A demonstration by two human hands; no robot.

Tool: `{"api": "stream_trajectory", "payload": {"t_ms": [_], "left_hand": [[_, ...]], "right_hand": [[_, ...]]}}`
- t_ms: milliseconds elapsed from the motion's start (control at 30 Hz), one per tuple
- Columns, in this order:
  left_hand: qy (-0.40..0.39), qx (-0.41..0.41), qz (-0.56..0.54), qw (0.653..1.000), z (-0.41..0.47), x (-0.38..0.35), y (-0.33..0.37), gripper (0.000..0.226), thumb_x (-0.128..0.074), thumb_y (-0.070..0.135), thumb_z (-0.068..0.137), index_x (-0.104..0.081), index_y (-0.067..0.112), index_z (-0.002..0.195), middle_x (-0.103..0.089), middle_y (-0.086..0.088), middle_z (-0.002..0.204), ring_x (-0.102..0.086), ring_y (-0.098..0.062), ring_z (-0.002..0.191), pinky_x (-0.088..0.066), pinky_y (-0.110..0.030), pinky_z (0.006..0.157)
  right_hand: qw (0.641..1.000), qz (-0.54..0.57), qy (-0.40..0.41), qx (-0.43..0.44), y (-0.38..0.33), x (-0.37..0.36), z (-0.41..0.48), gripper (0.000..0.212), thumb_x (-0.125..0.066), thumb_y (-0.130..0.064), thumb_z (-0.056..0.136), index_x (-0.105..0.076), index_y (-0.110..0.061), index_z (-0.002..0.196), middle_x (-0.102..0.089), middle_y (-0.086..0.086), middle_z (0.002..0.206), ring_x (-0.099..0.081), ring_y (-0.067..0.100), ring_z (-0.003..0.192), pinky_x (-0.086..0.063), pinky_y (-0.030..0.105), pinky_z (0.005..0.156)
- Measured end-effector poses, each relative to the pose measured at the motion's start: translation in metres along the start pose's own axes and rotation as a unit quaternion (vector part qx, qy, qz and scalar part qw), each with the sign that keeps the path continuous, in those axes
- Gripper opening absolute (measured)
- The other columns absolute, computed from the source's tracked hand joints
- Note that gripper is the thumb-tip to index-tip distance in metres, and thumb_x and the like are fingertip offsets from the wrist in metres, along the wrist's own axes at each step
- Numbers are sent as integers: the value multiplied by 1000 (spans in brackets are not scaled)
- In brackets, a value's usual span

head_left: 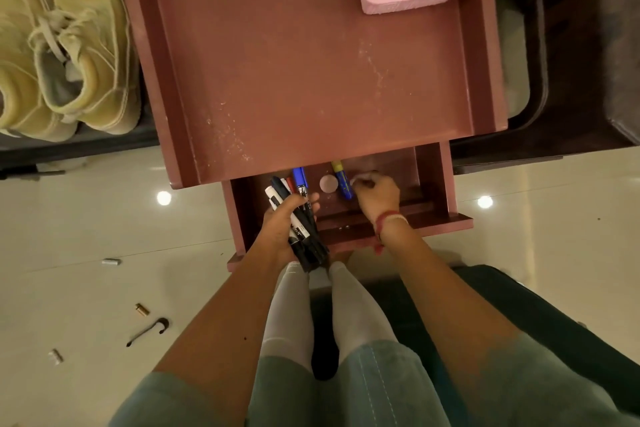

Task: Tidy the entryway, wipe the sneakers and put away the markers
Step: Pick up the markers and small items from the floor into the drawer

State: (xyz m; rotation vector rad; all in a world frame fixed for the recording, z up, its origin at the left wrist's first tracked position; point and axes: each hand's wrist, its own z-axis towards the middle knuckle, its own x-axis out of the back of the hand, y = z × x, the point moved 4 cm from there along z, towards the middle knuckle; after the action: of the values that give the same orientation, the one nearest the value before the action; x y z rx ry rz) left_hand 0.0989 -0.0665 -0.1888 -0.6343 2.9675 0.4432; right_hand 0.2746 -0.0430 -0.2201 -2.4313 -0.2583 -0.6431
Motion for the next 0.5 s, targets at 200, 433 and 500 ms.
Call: {"api": "stream_trajectory", "payload": {"t_ms": [200, 433, 500], "left_hand": [[-42, 20, 13, 999, -22, -11, -5, 10, -68, 21, 84, -63, 12, 83, -66, -6, 70, -64, -17, 65, -54, -32, 68], [-73, -4, 70, 995, -21, -24, -16, 39, -71, 46, 67, -61, 13, 85, -62, -2, 73, -61, -15, 66, -55, -30, 65], [-89, 7, 80, 993, -18, -24, -19, 42, -69, 48, 66, -62, 13, 87, -62, -1, 75, -61, -14, 68, -54, -29, 66]], "right_hand": [[985, 57, -147, 68, -27, 23, -103, 7, -74, -20, 78, -69, -17, 81, -67, -7, 78, -62, 5, 74, -53, 22, 73], [984, 0, -174, 48, -8, 10, -118, 28, -75, -15, 76, -63, -15, 101, -61, -11, 85, -59, 0, 79, -48, 13, 72], [981, 22, -193, 22, -2, 8, -114, 24, -72, -11, 79, -64, -12, 101, -61, -9, 84, -60, 4, 79, -50, 18, 73]]}}
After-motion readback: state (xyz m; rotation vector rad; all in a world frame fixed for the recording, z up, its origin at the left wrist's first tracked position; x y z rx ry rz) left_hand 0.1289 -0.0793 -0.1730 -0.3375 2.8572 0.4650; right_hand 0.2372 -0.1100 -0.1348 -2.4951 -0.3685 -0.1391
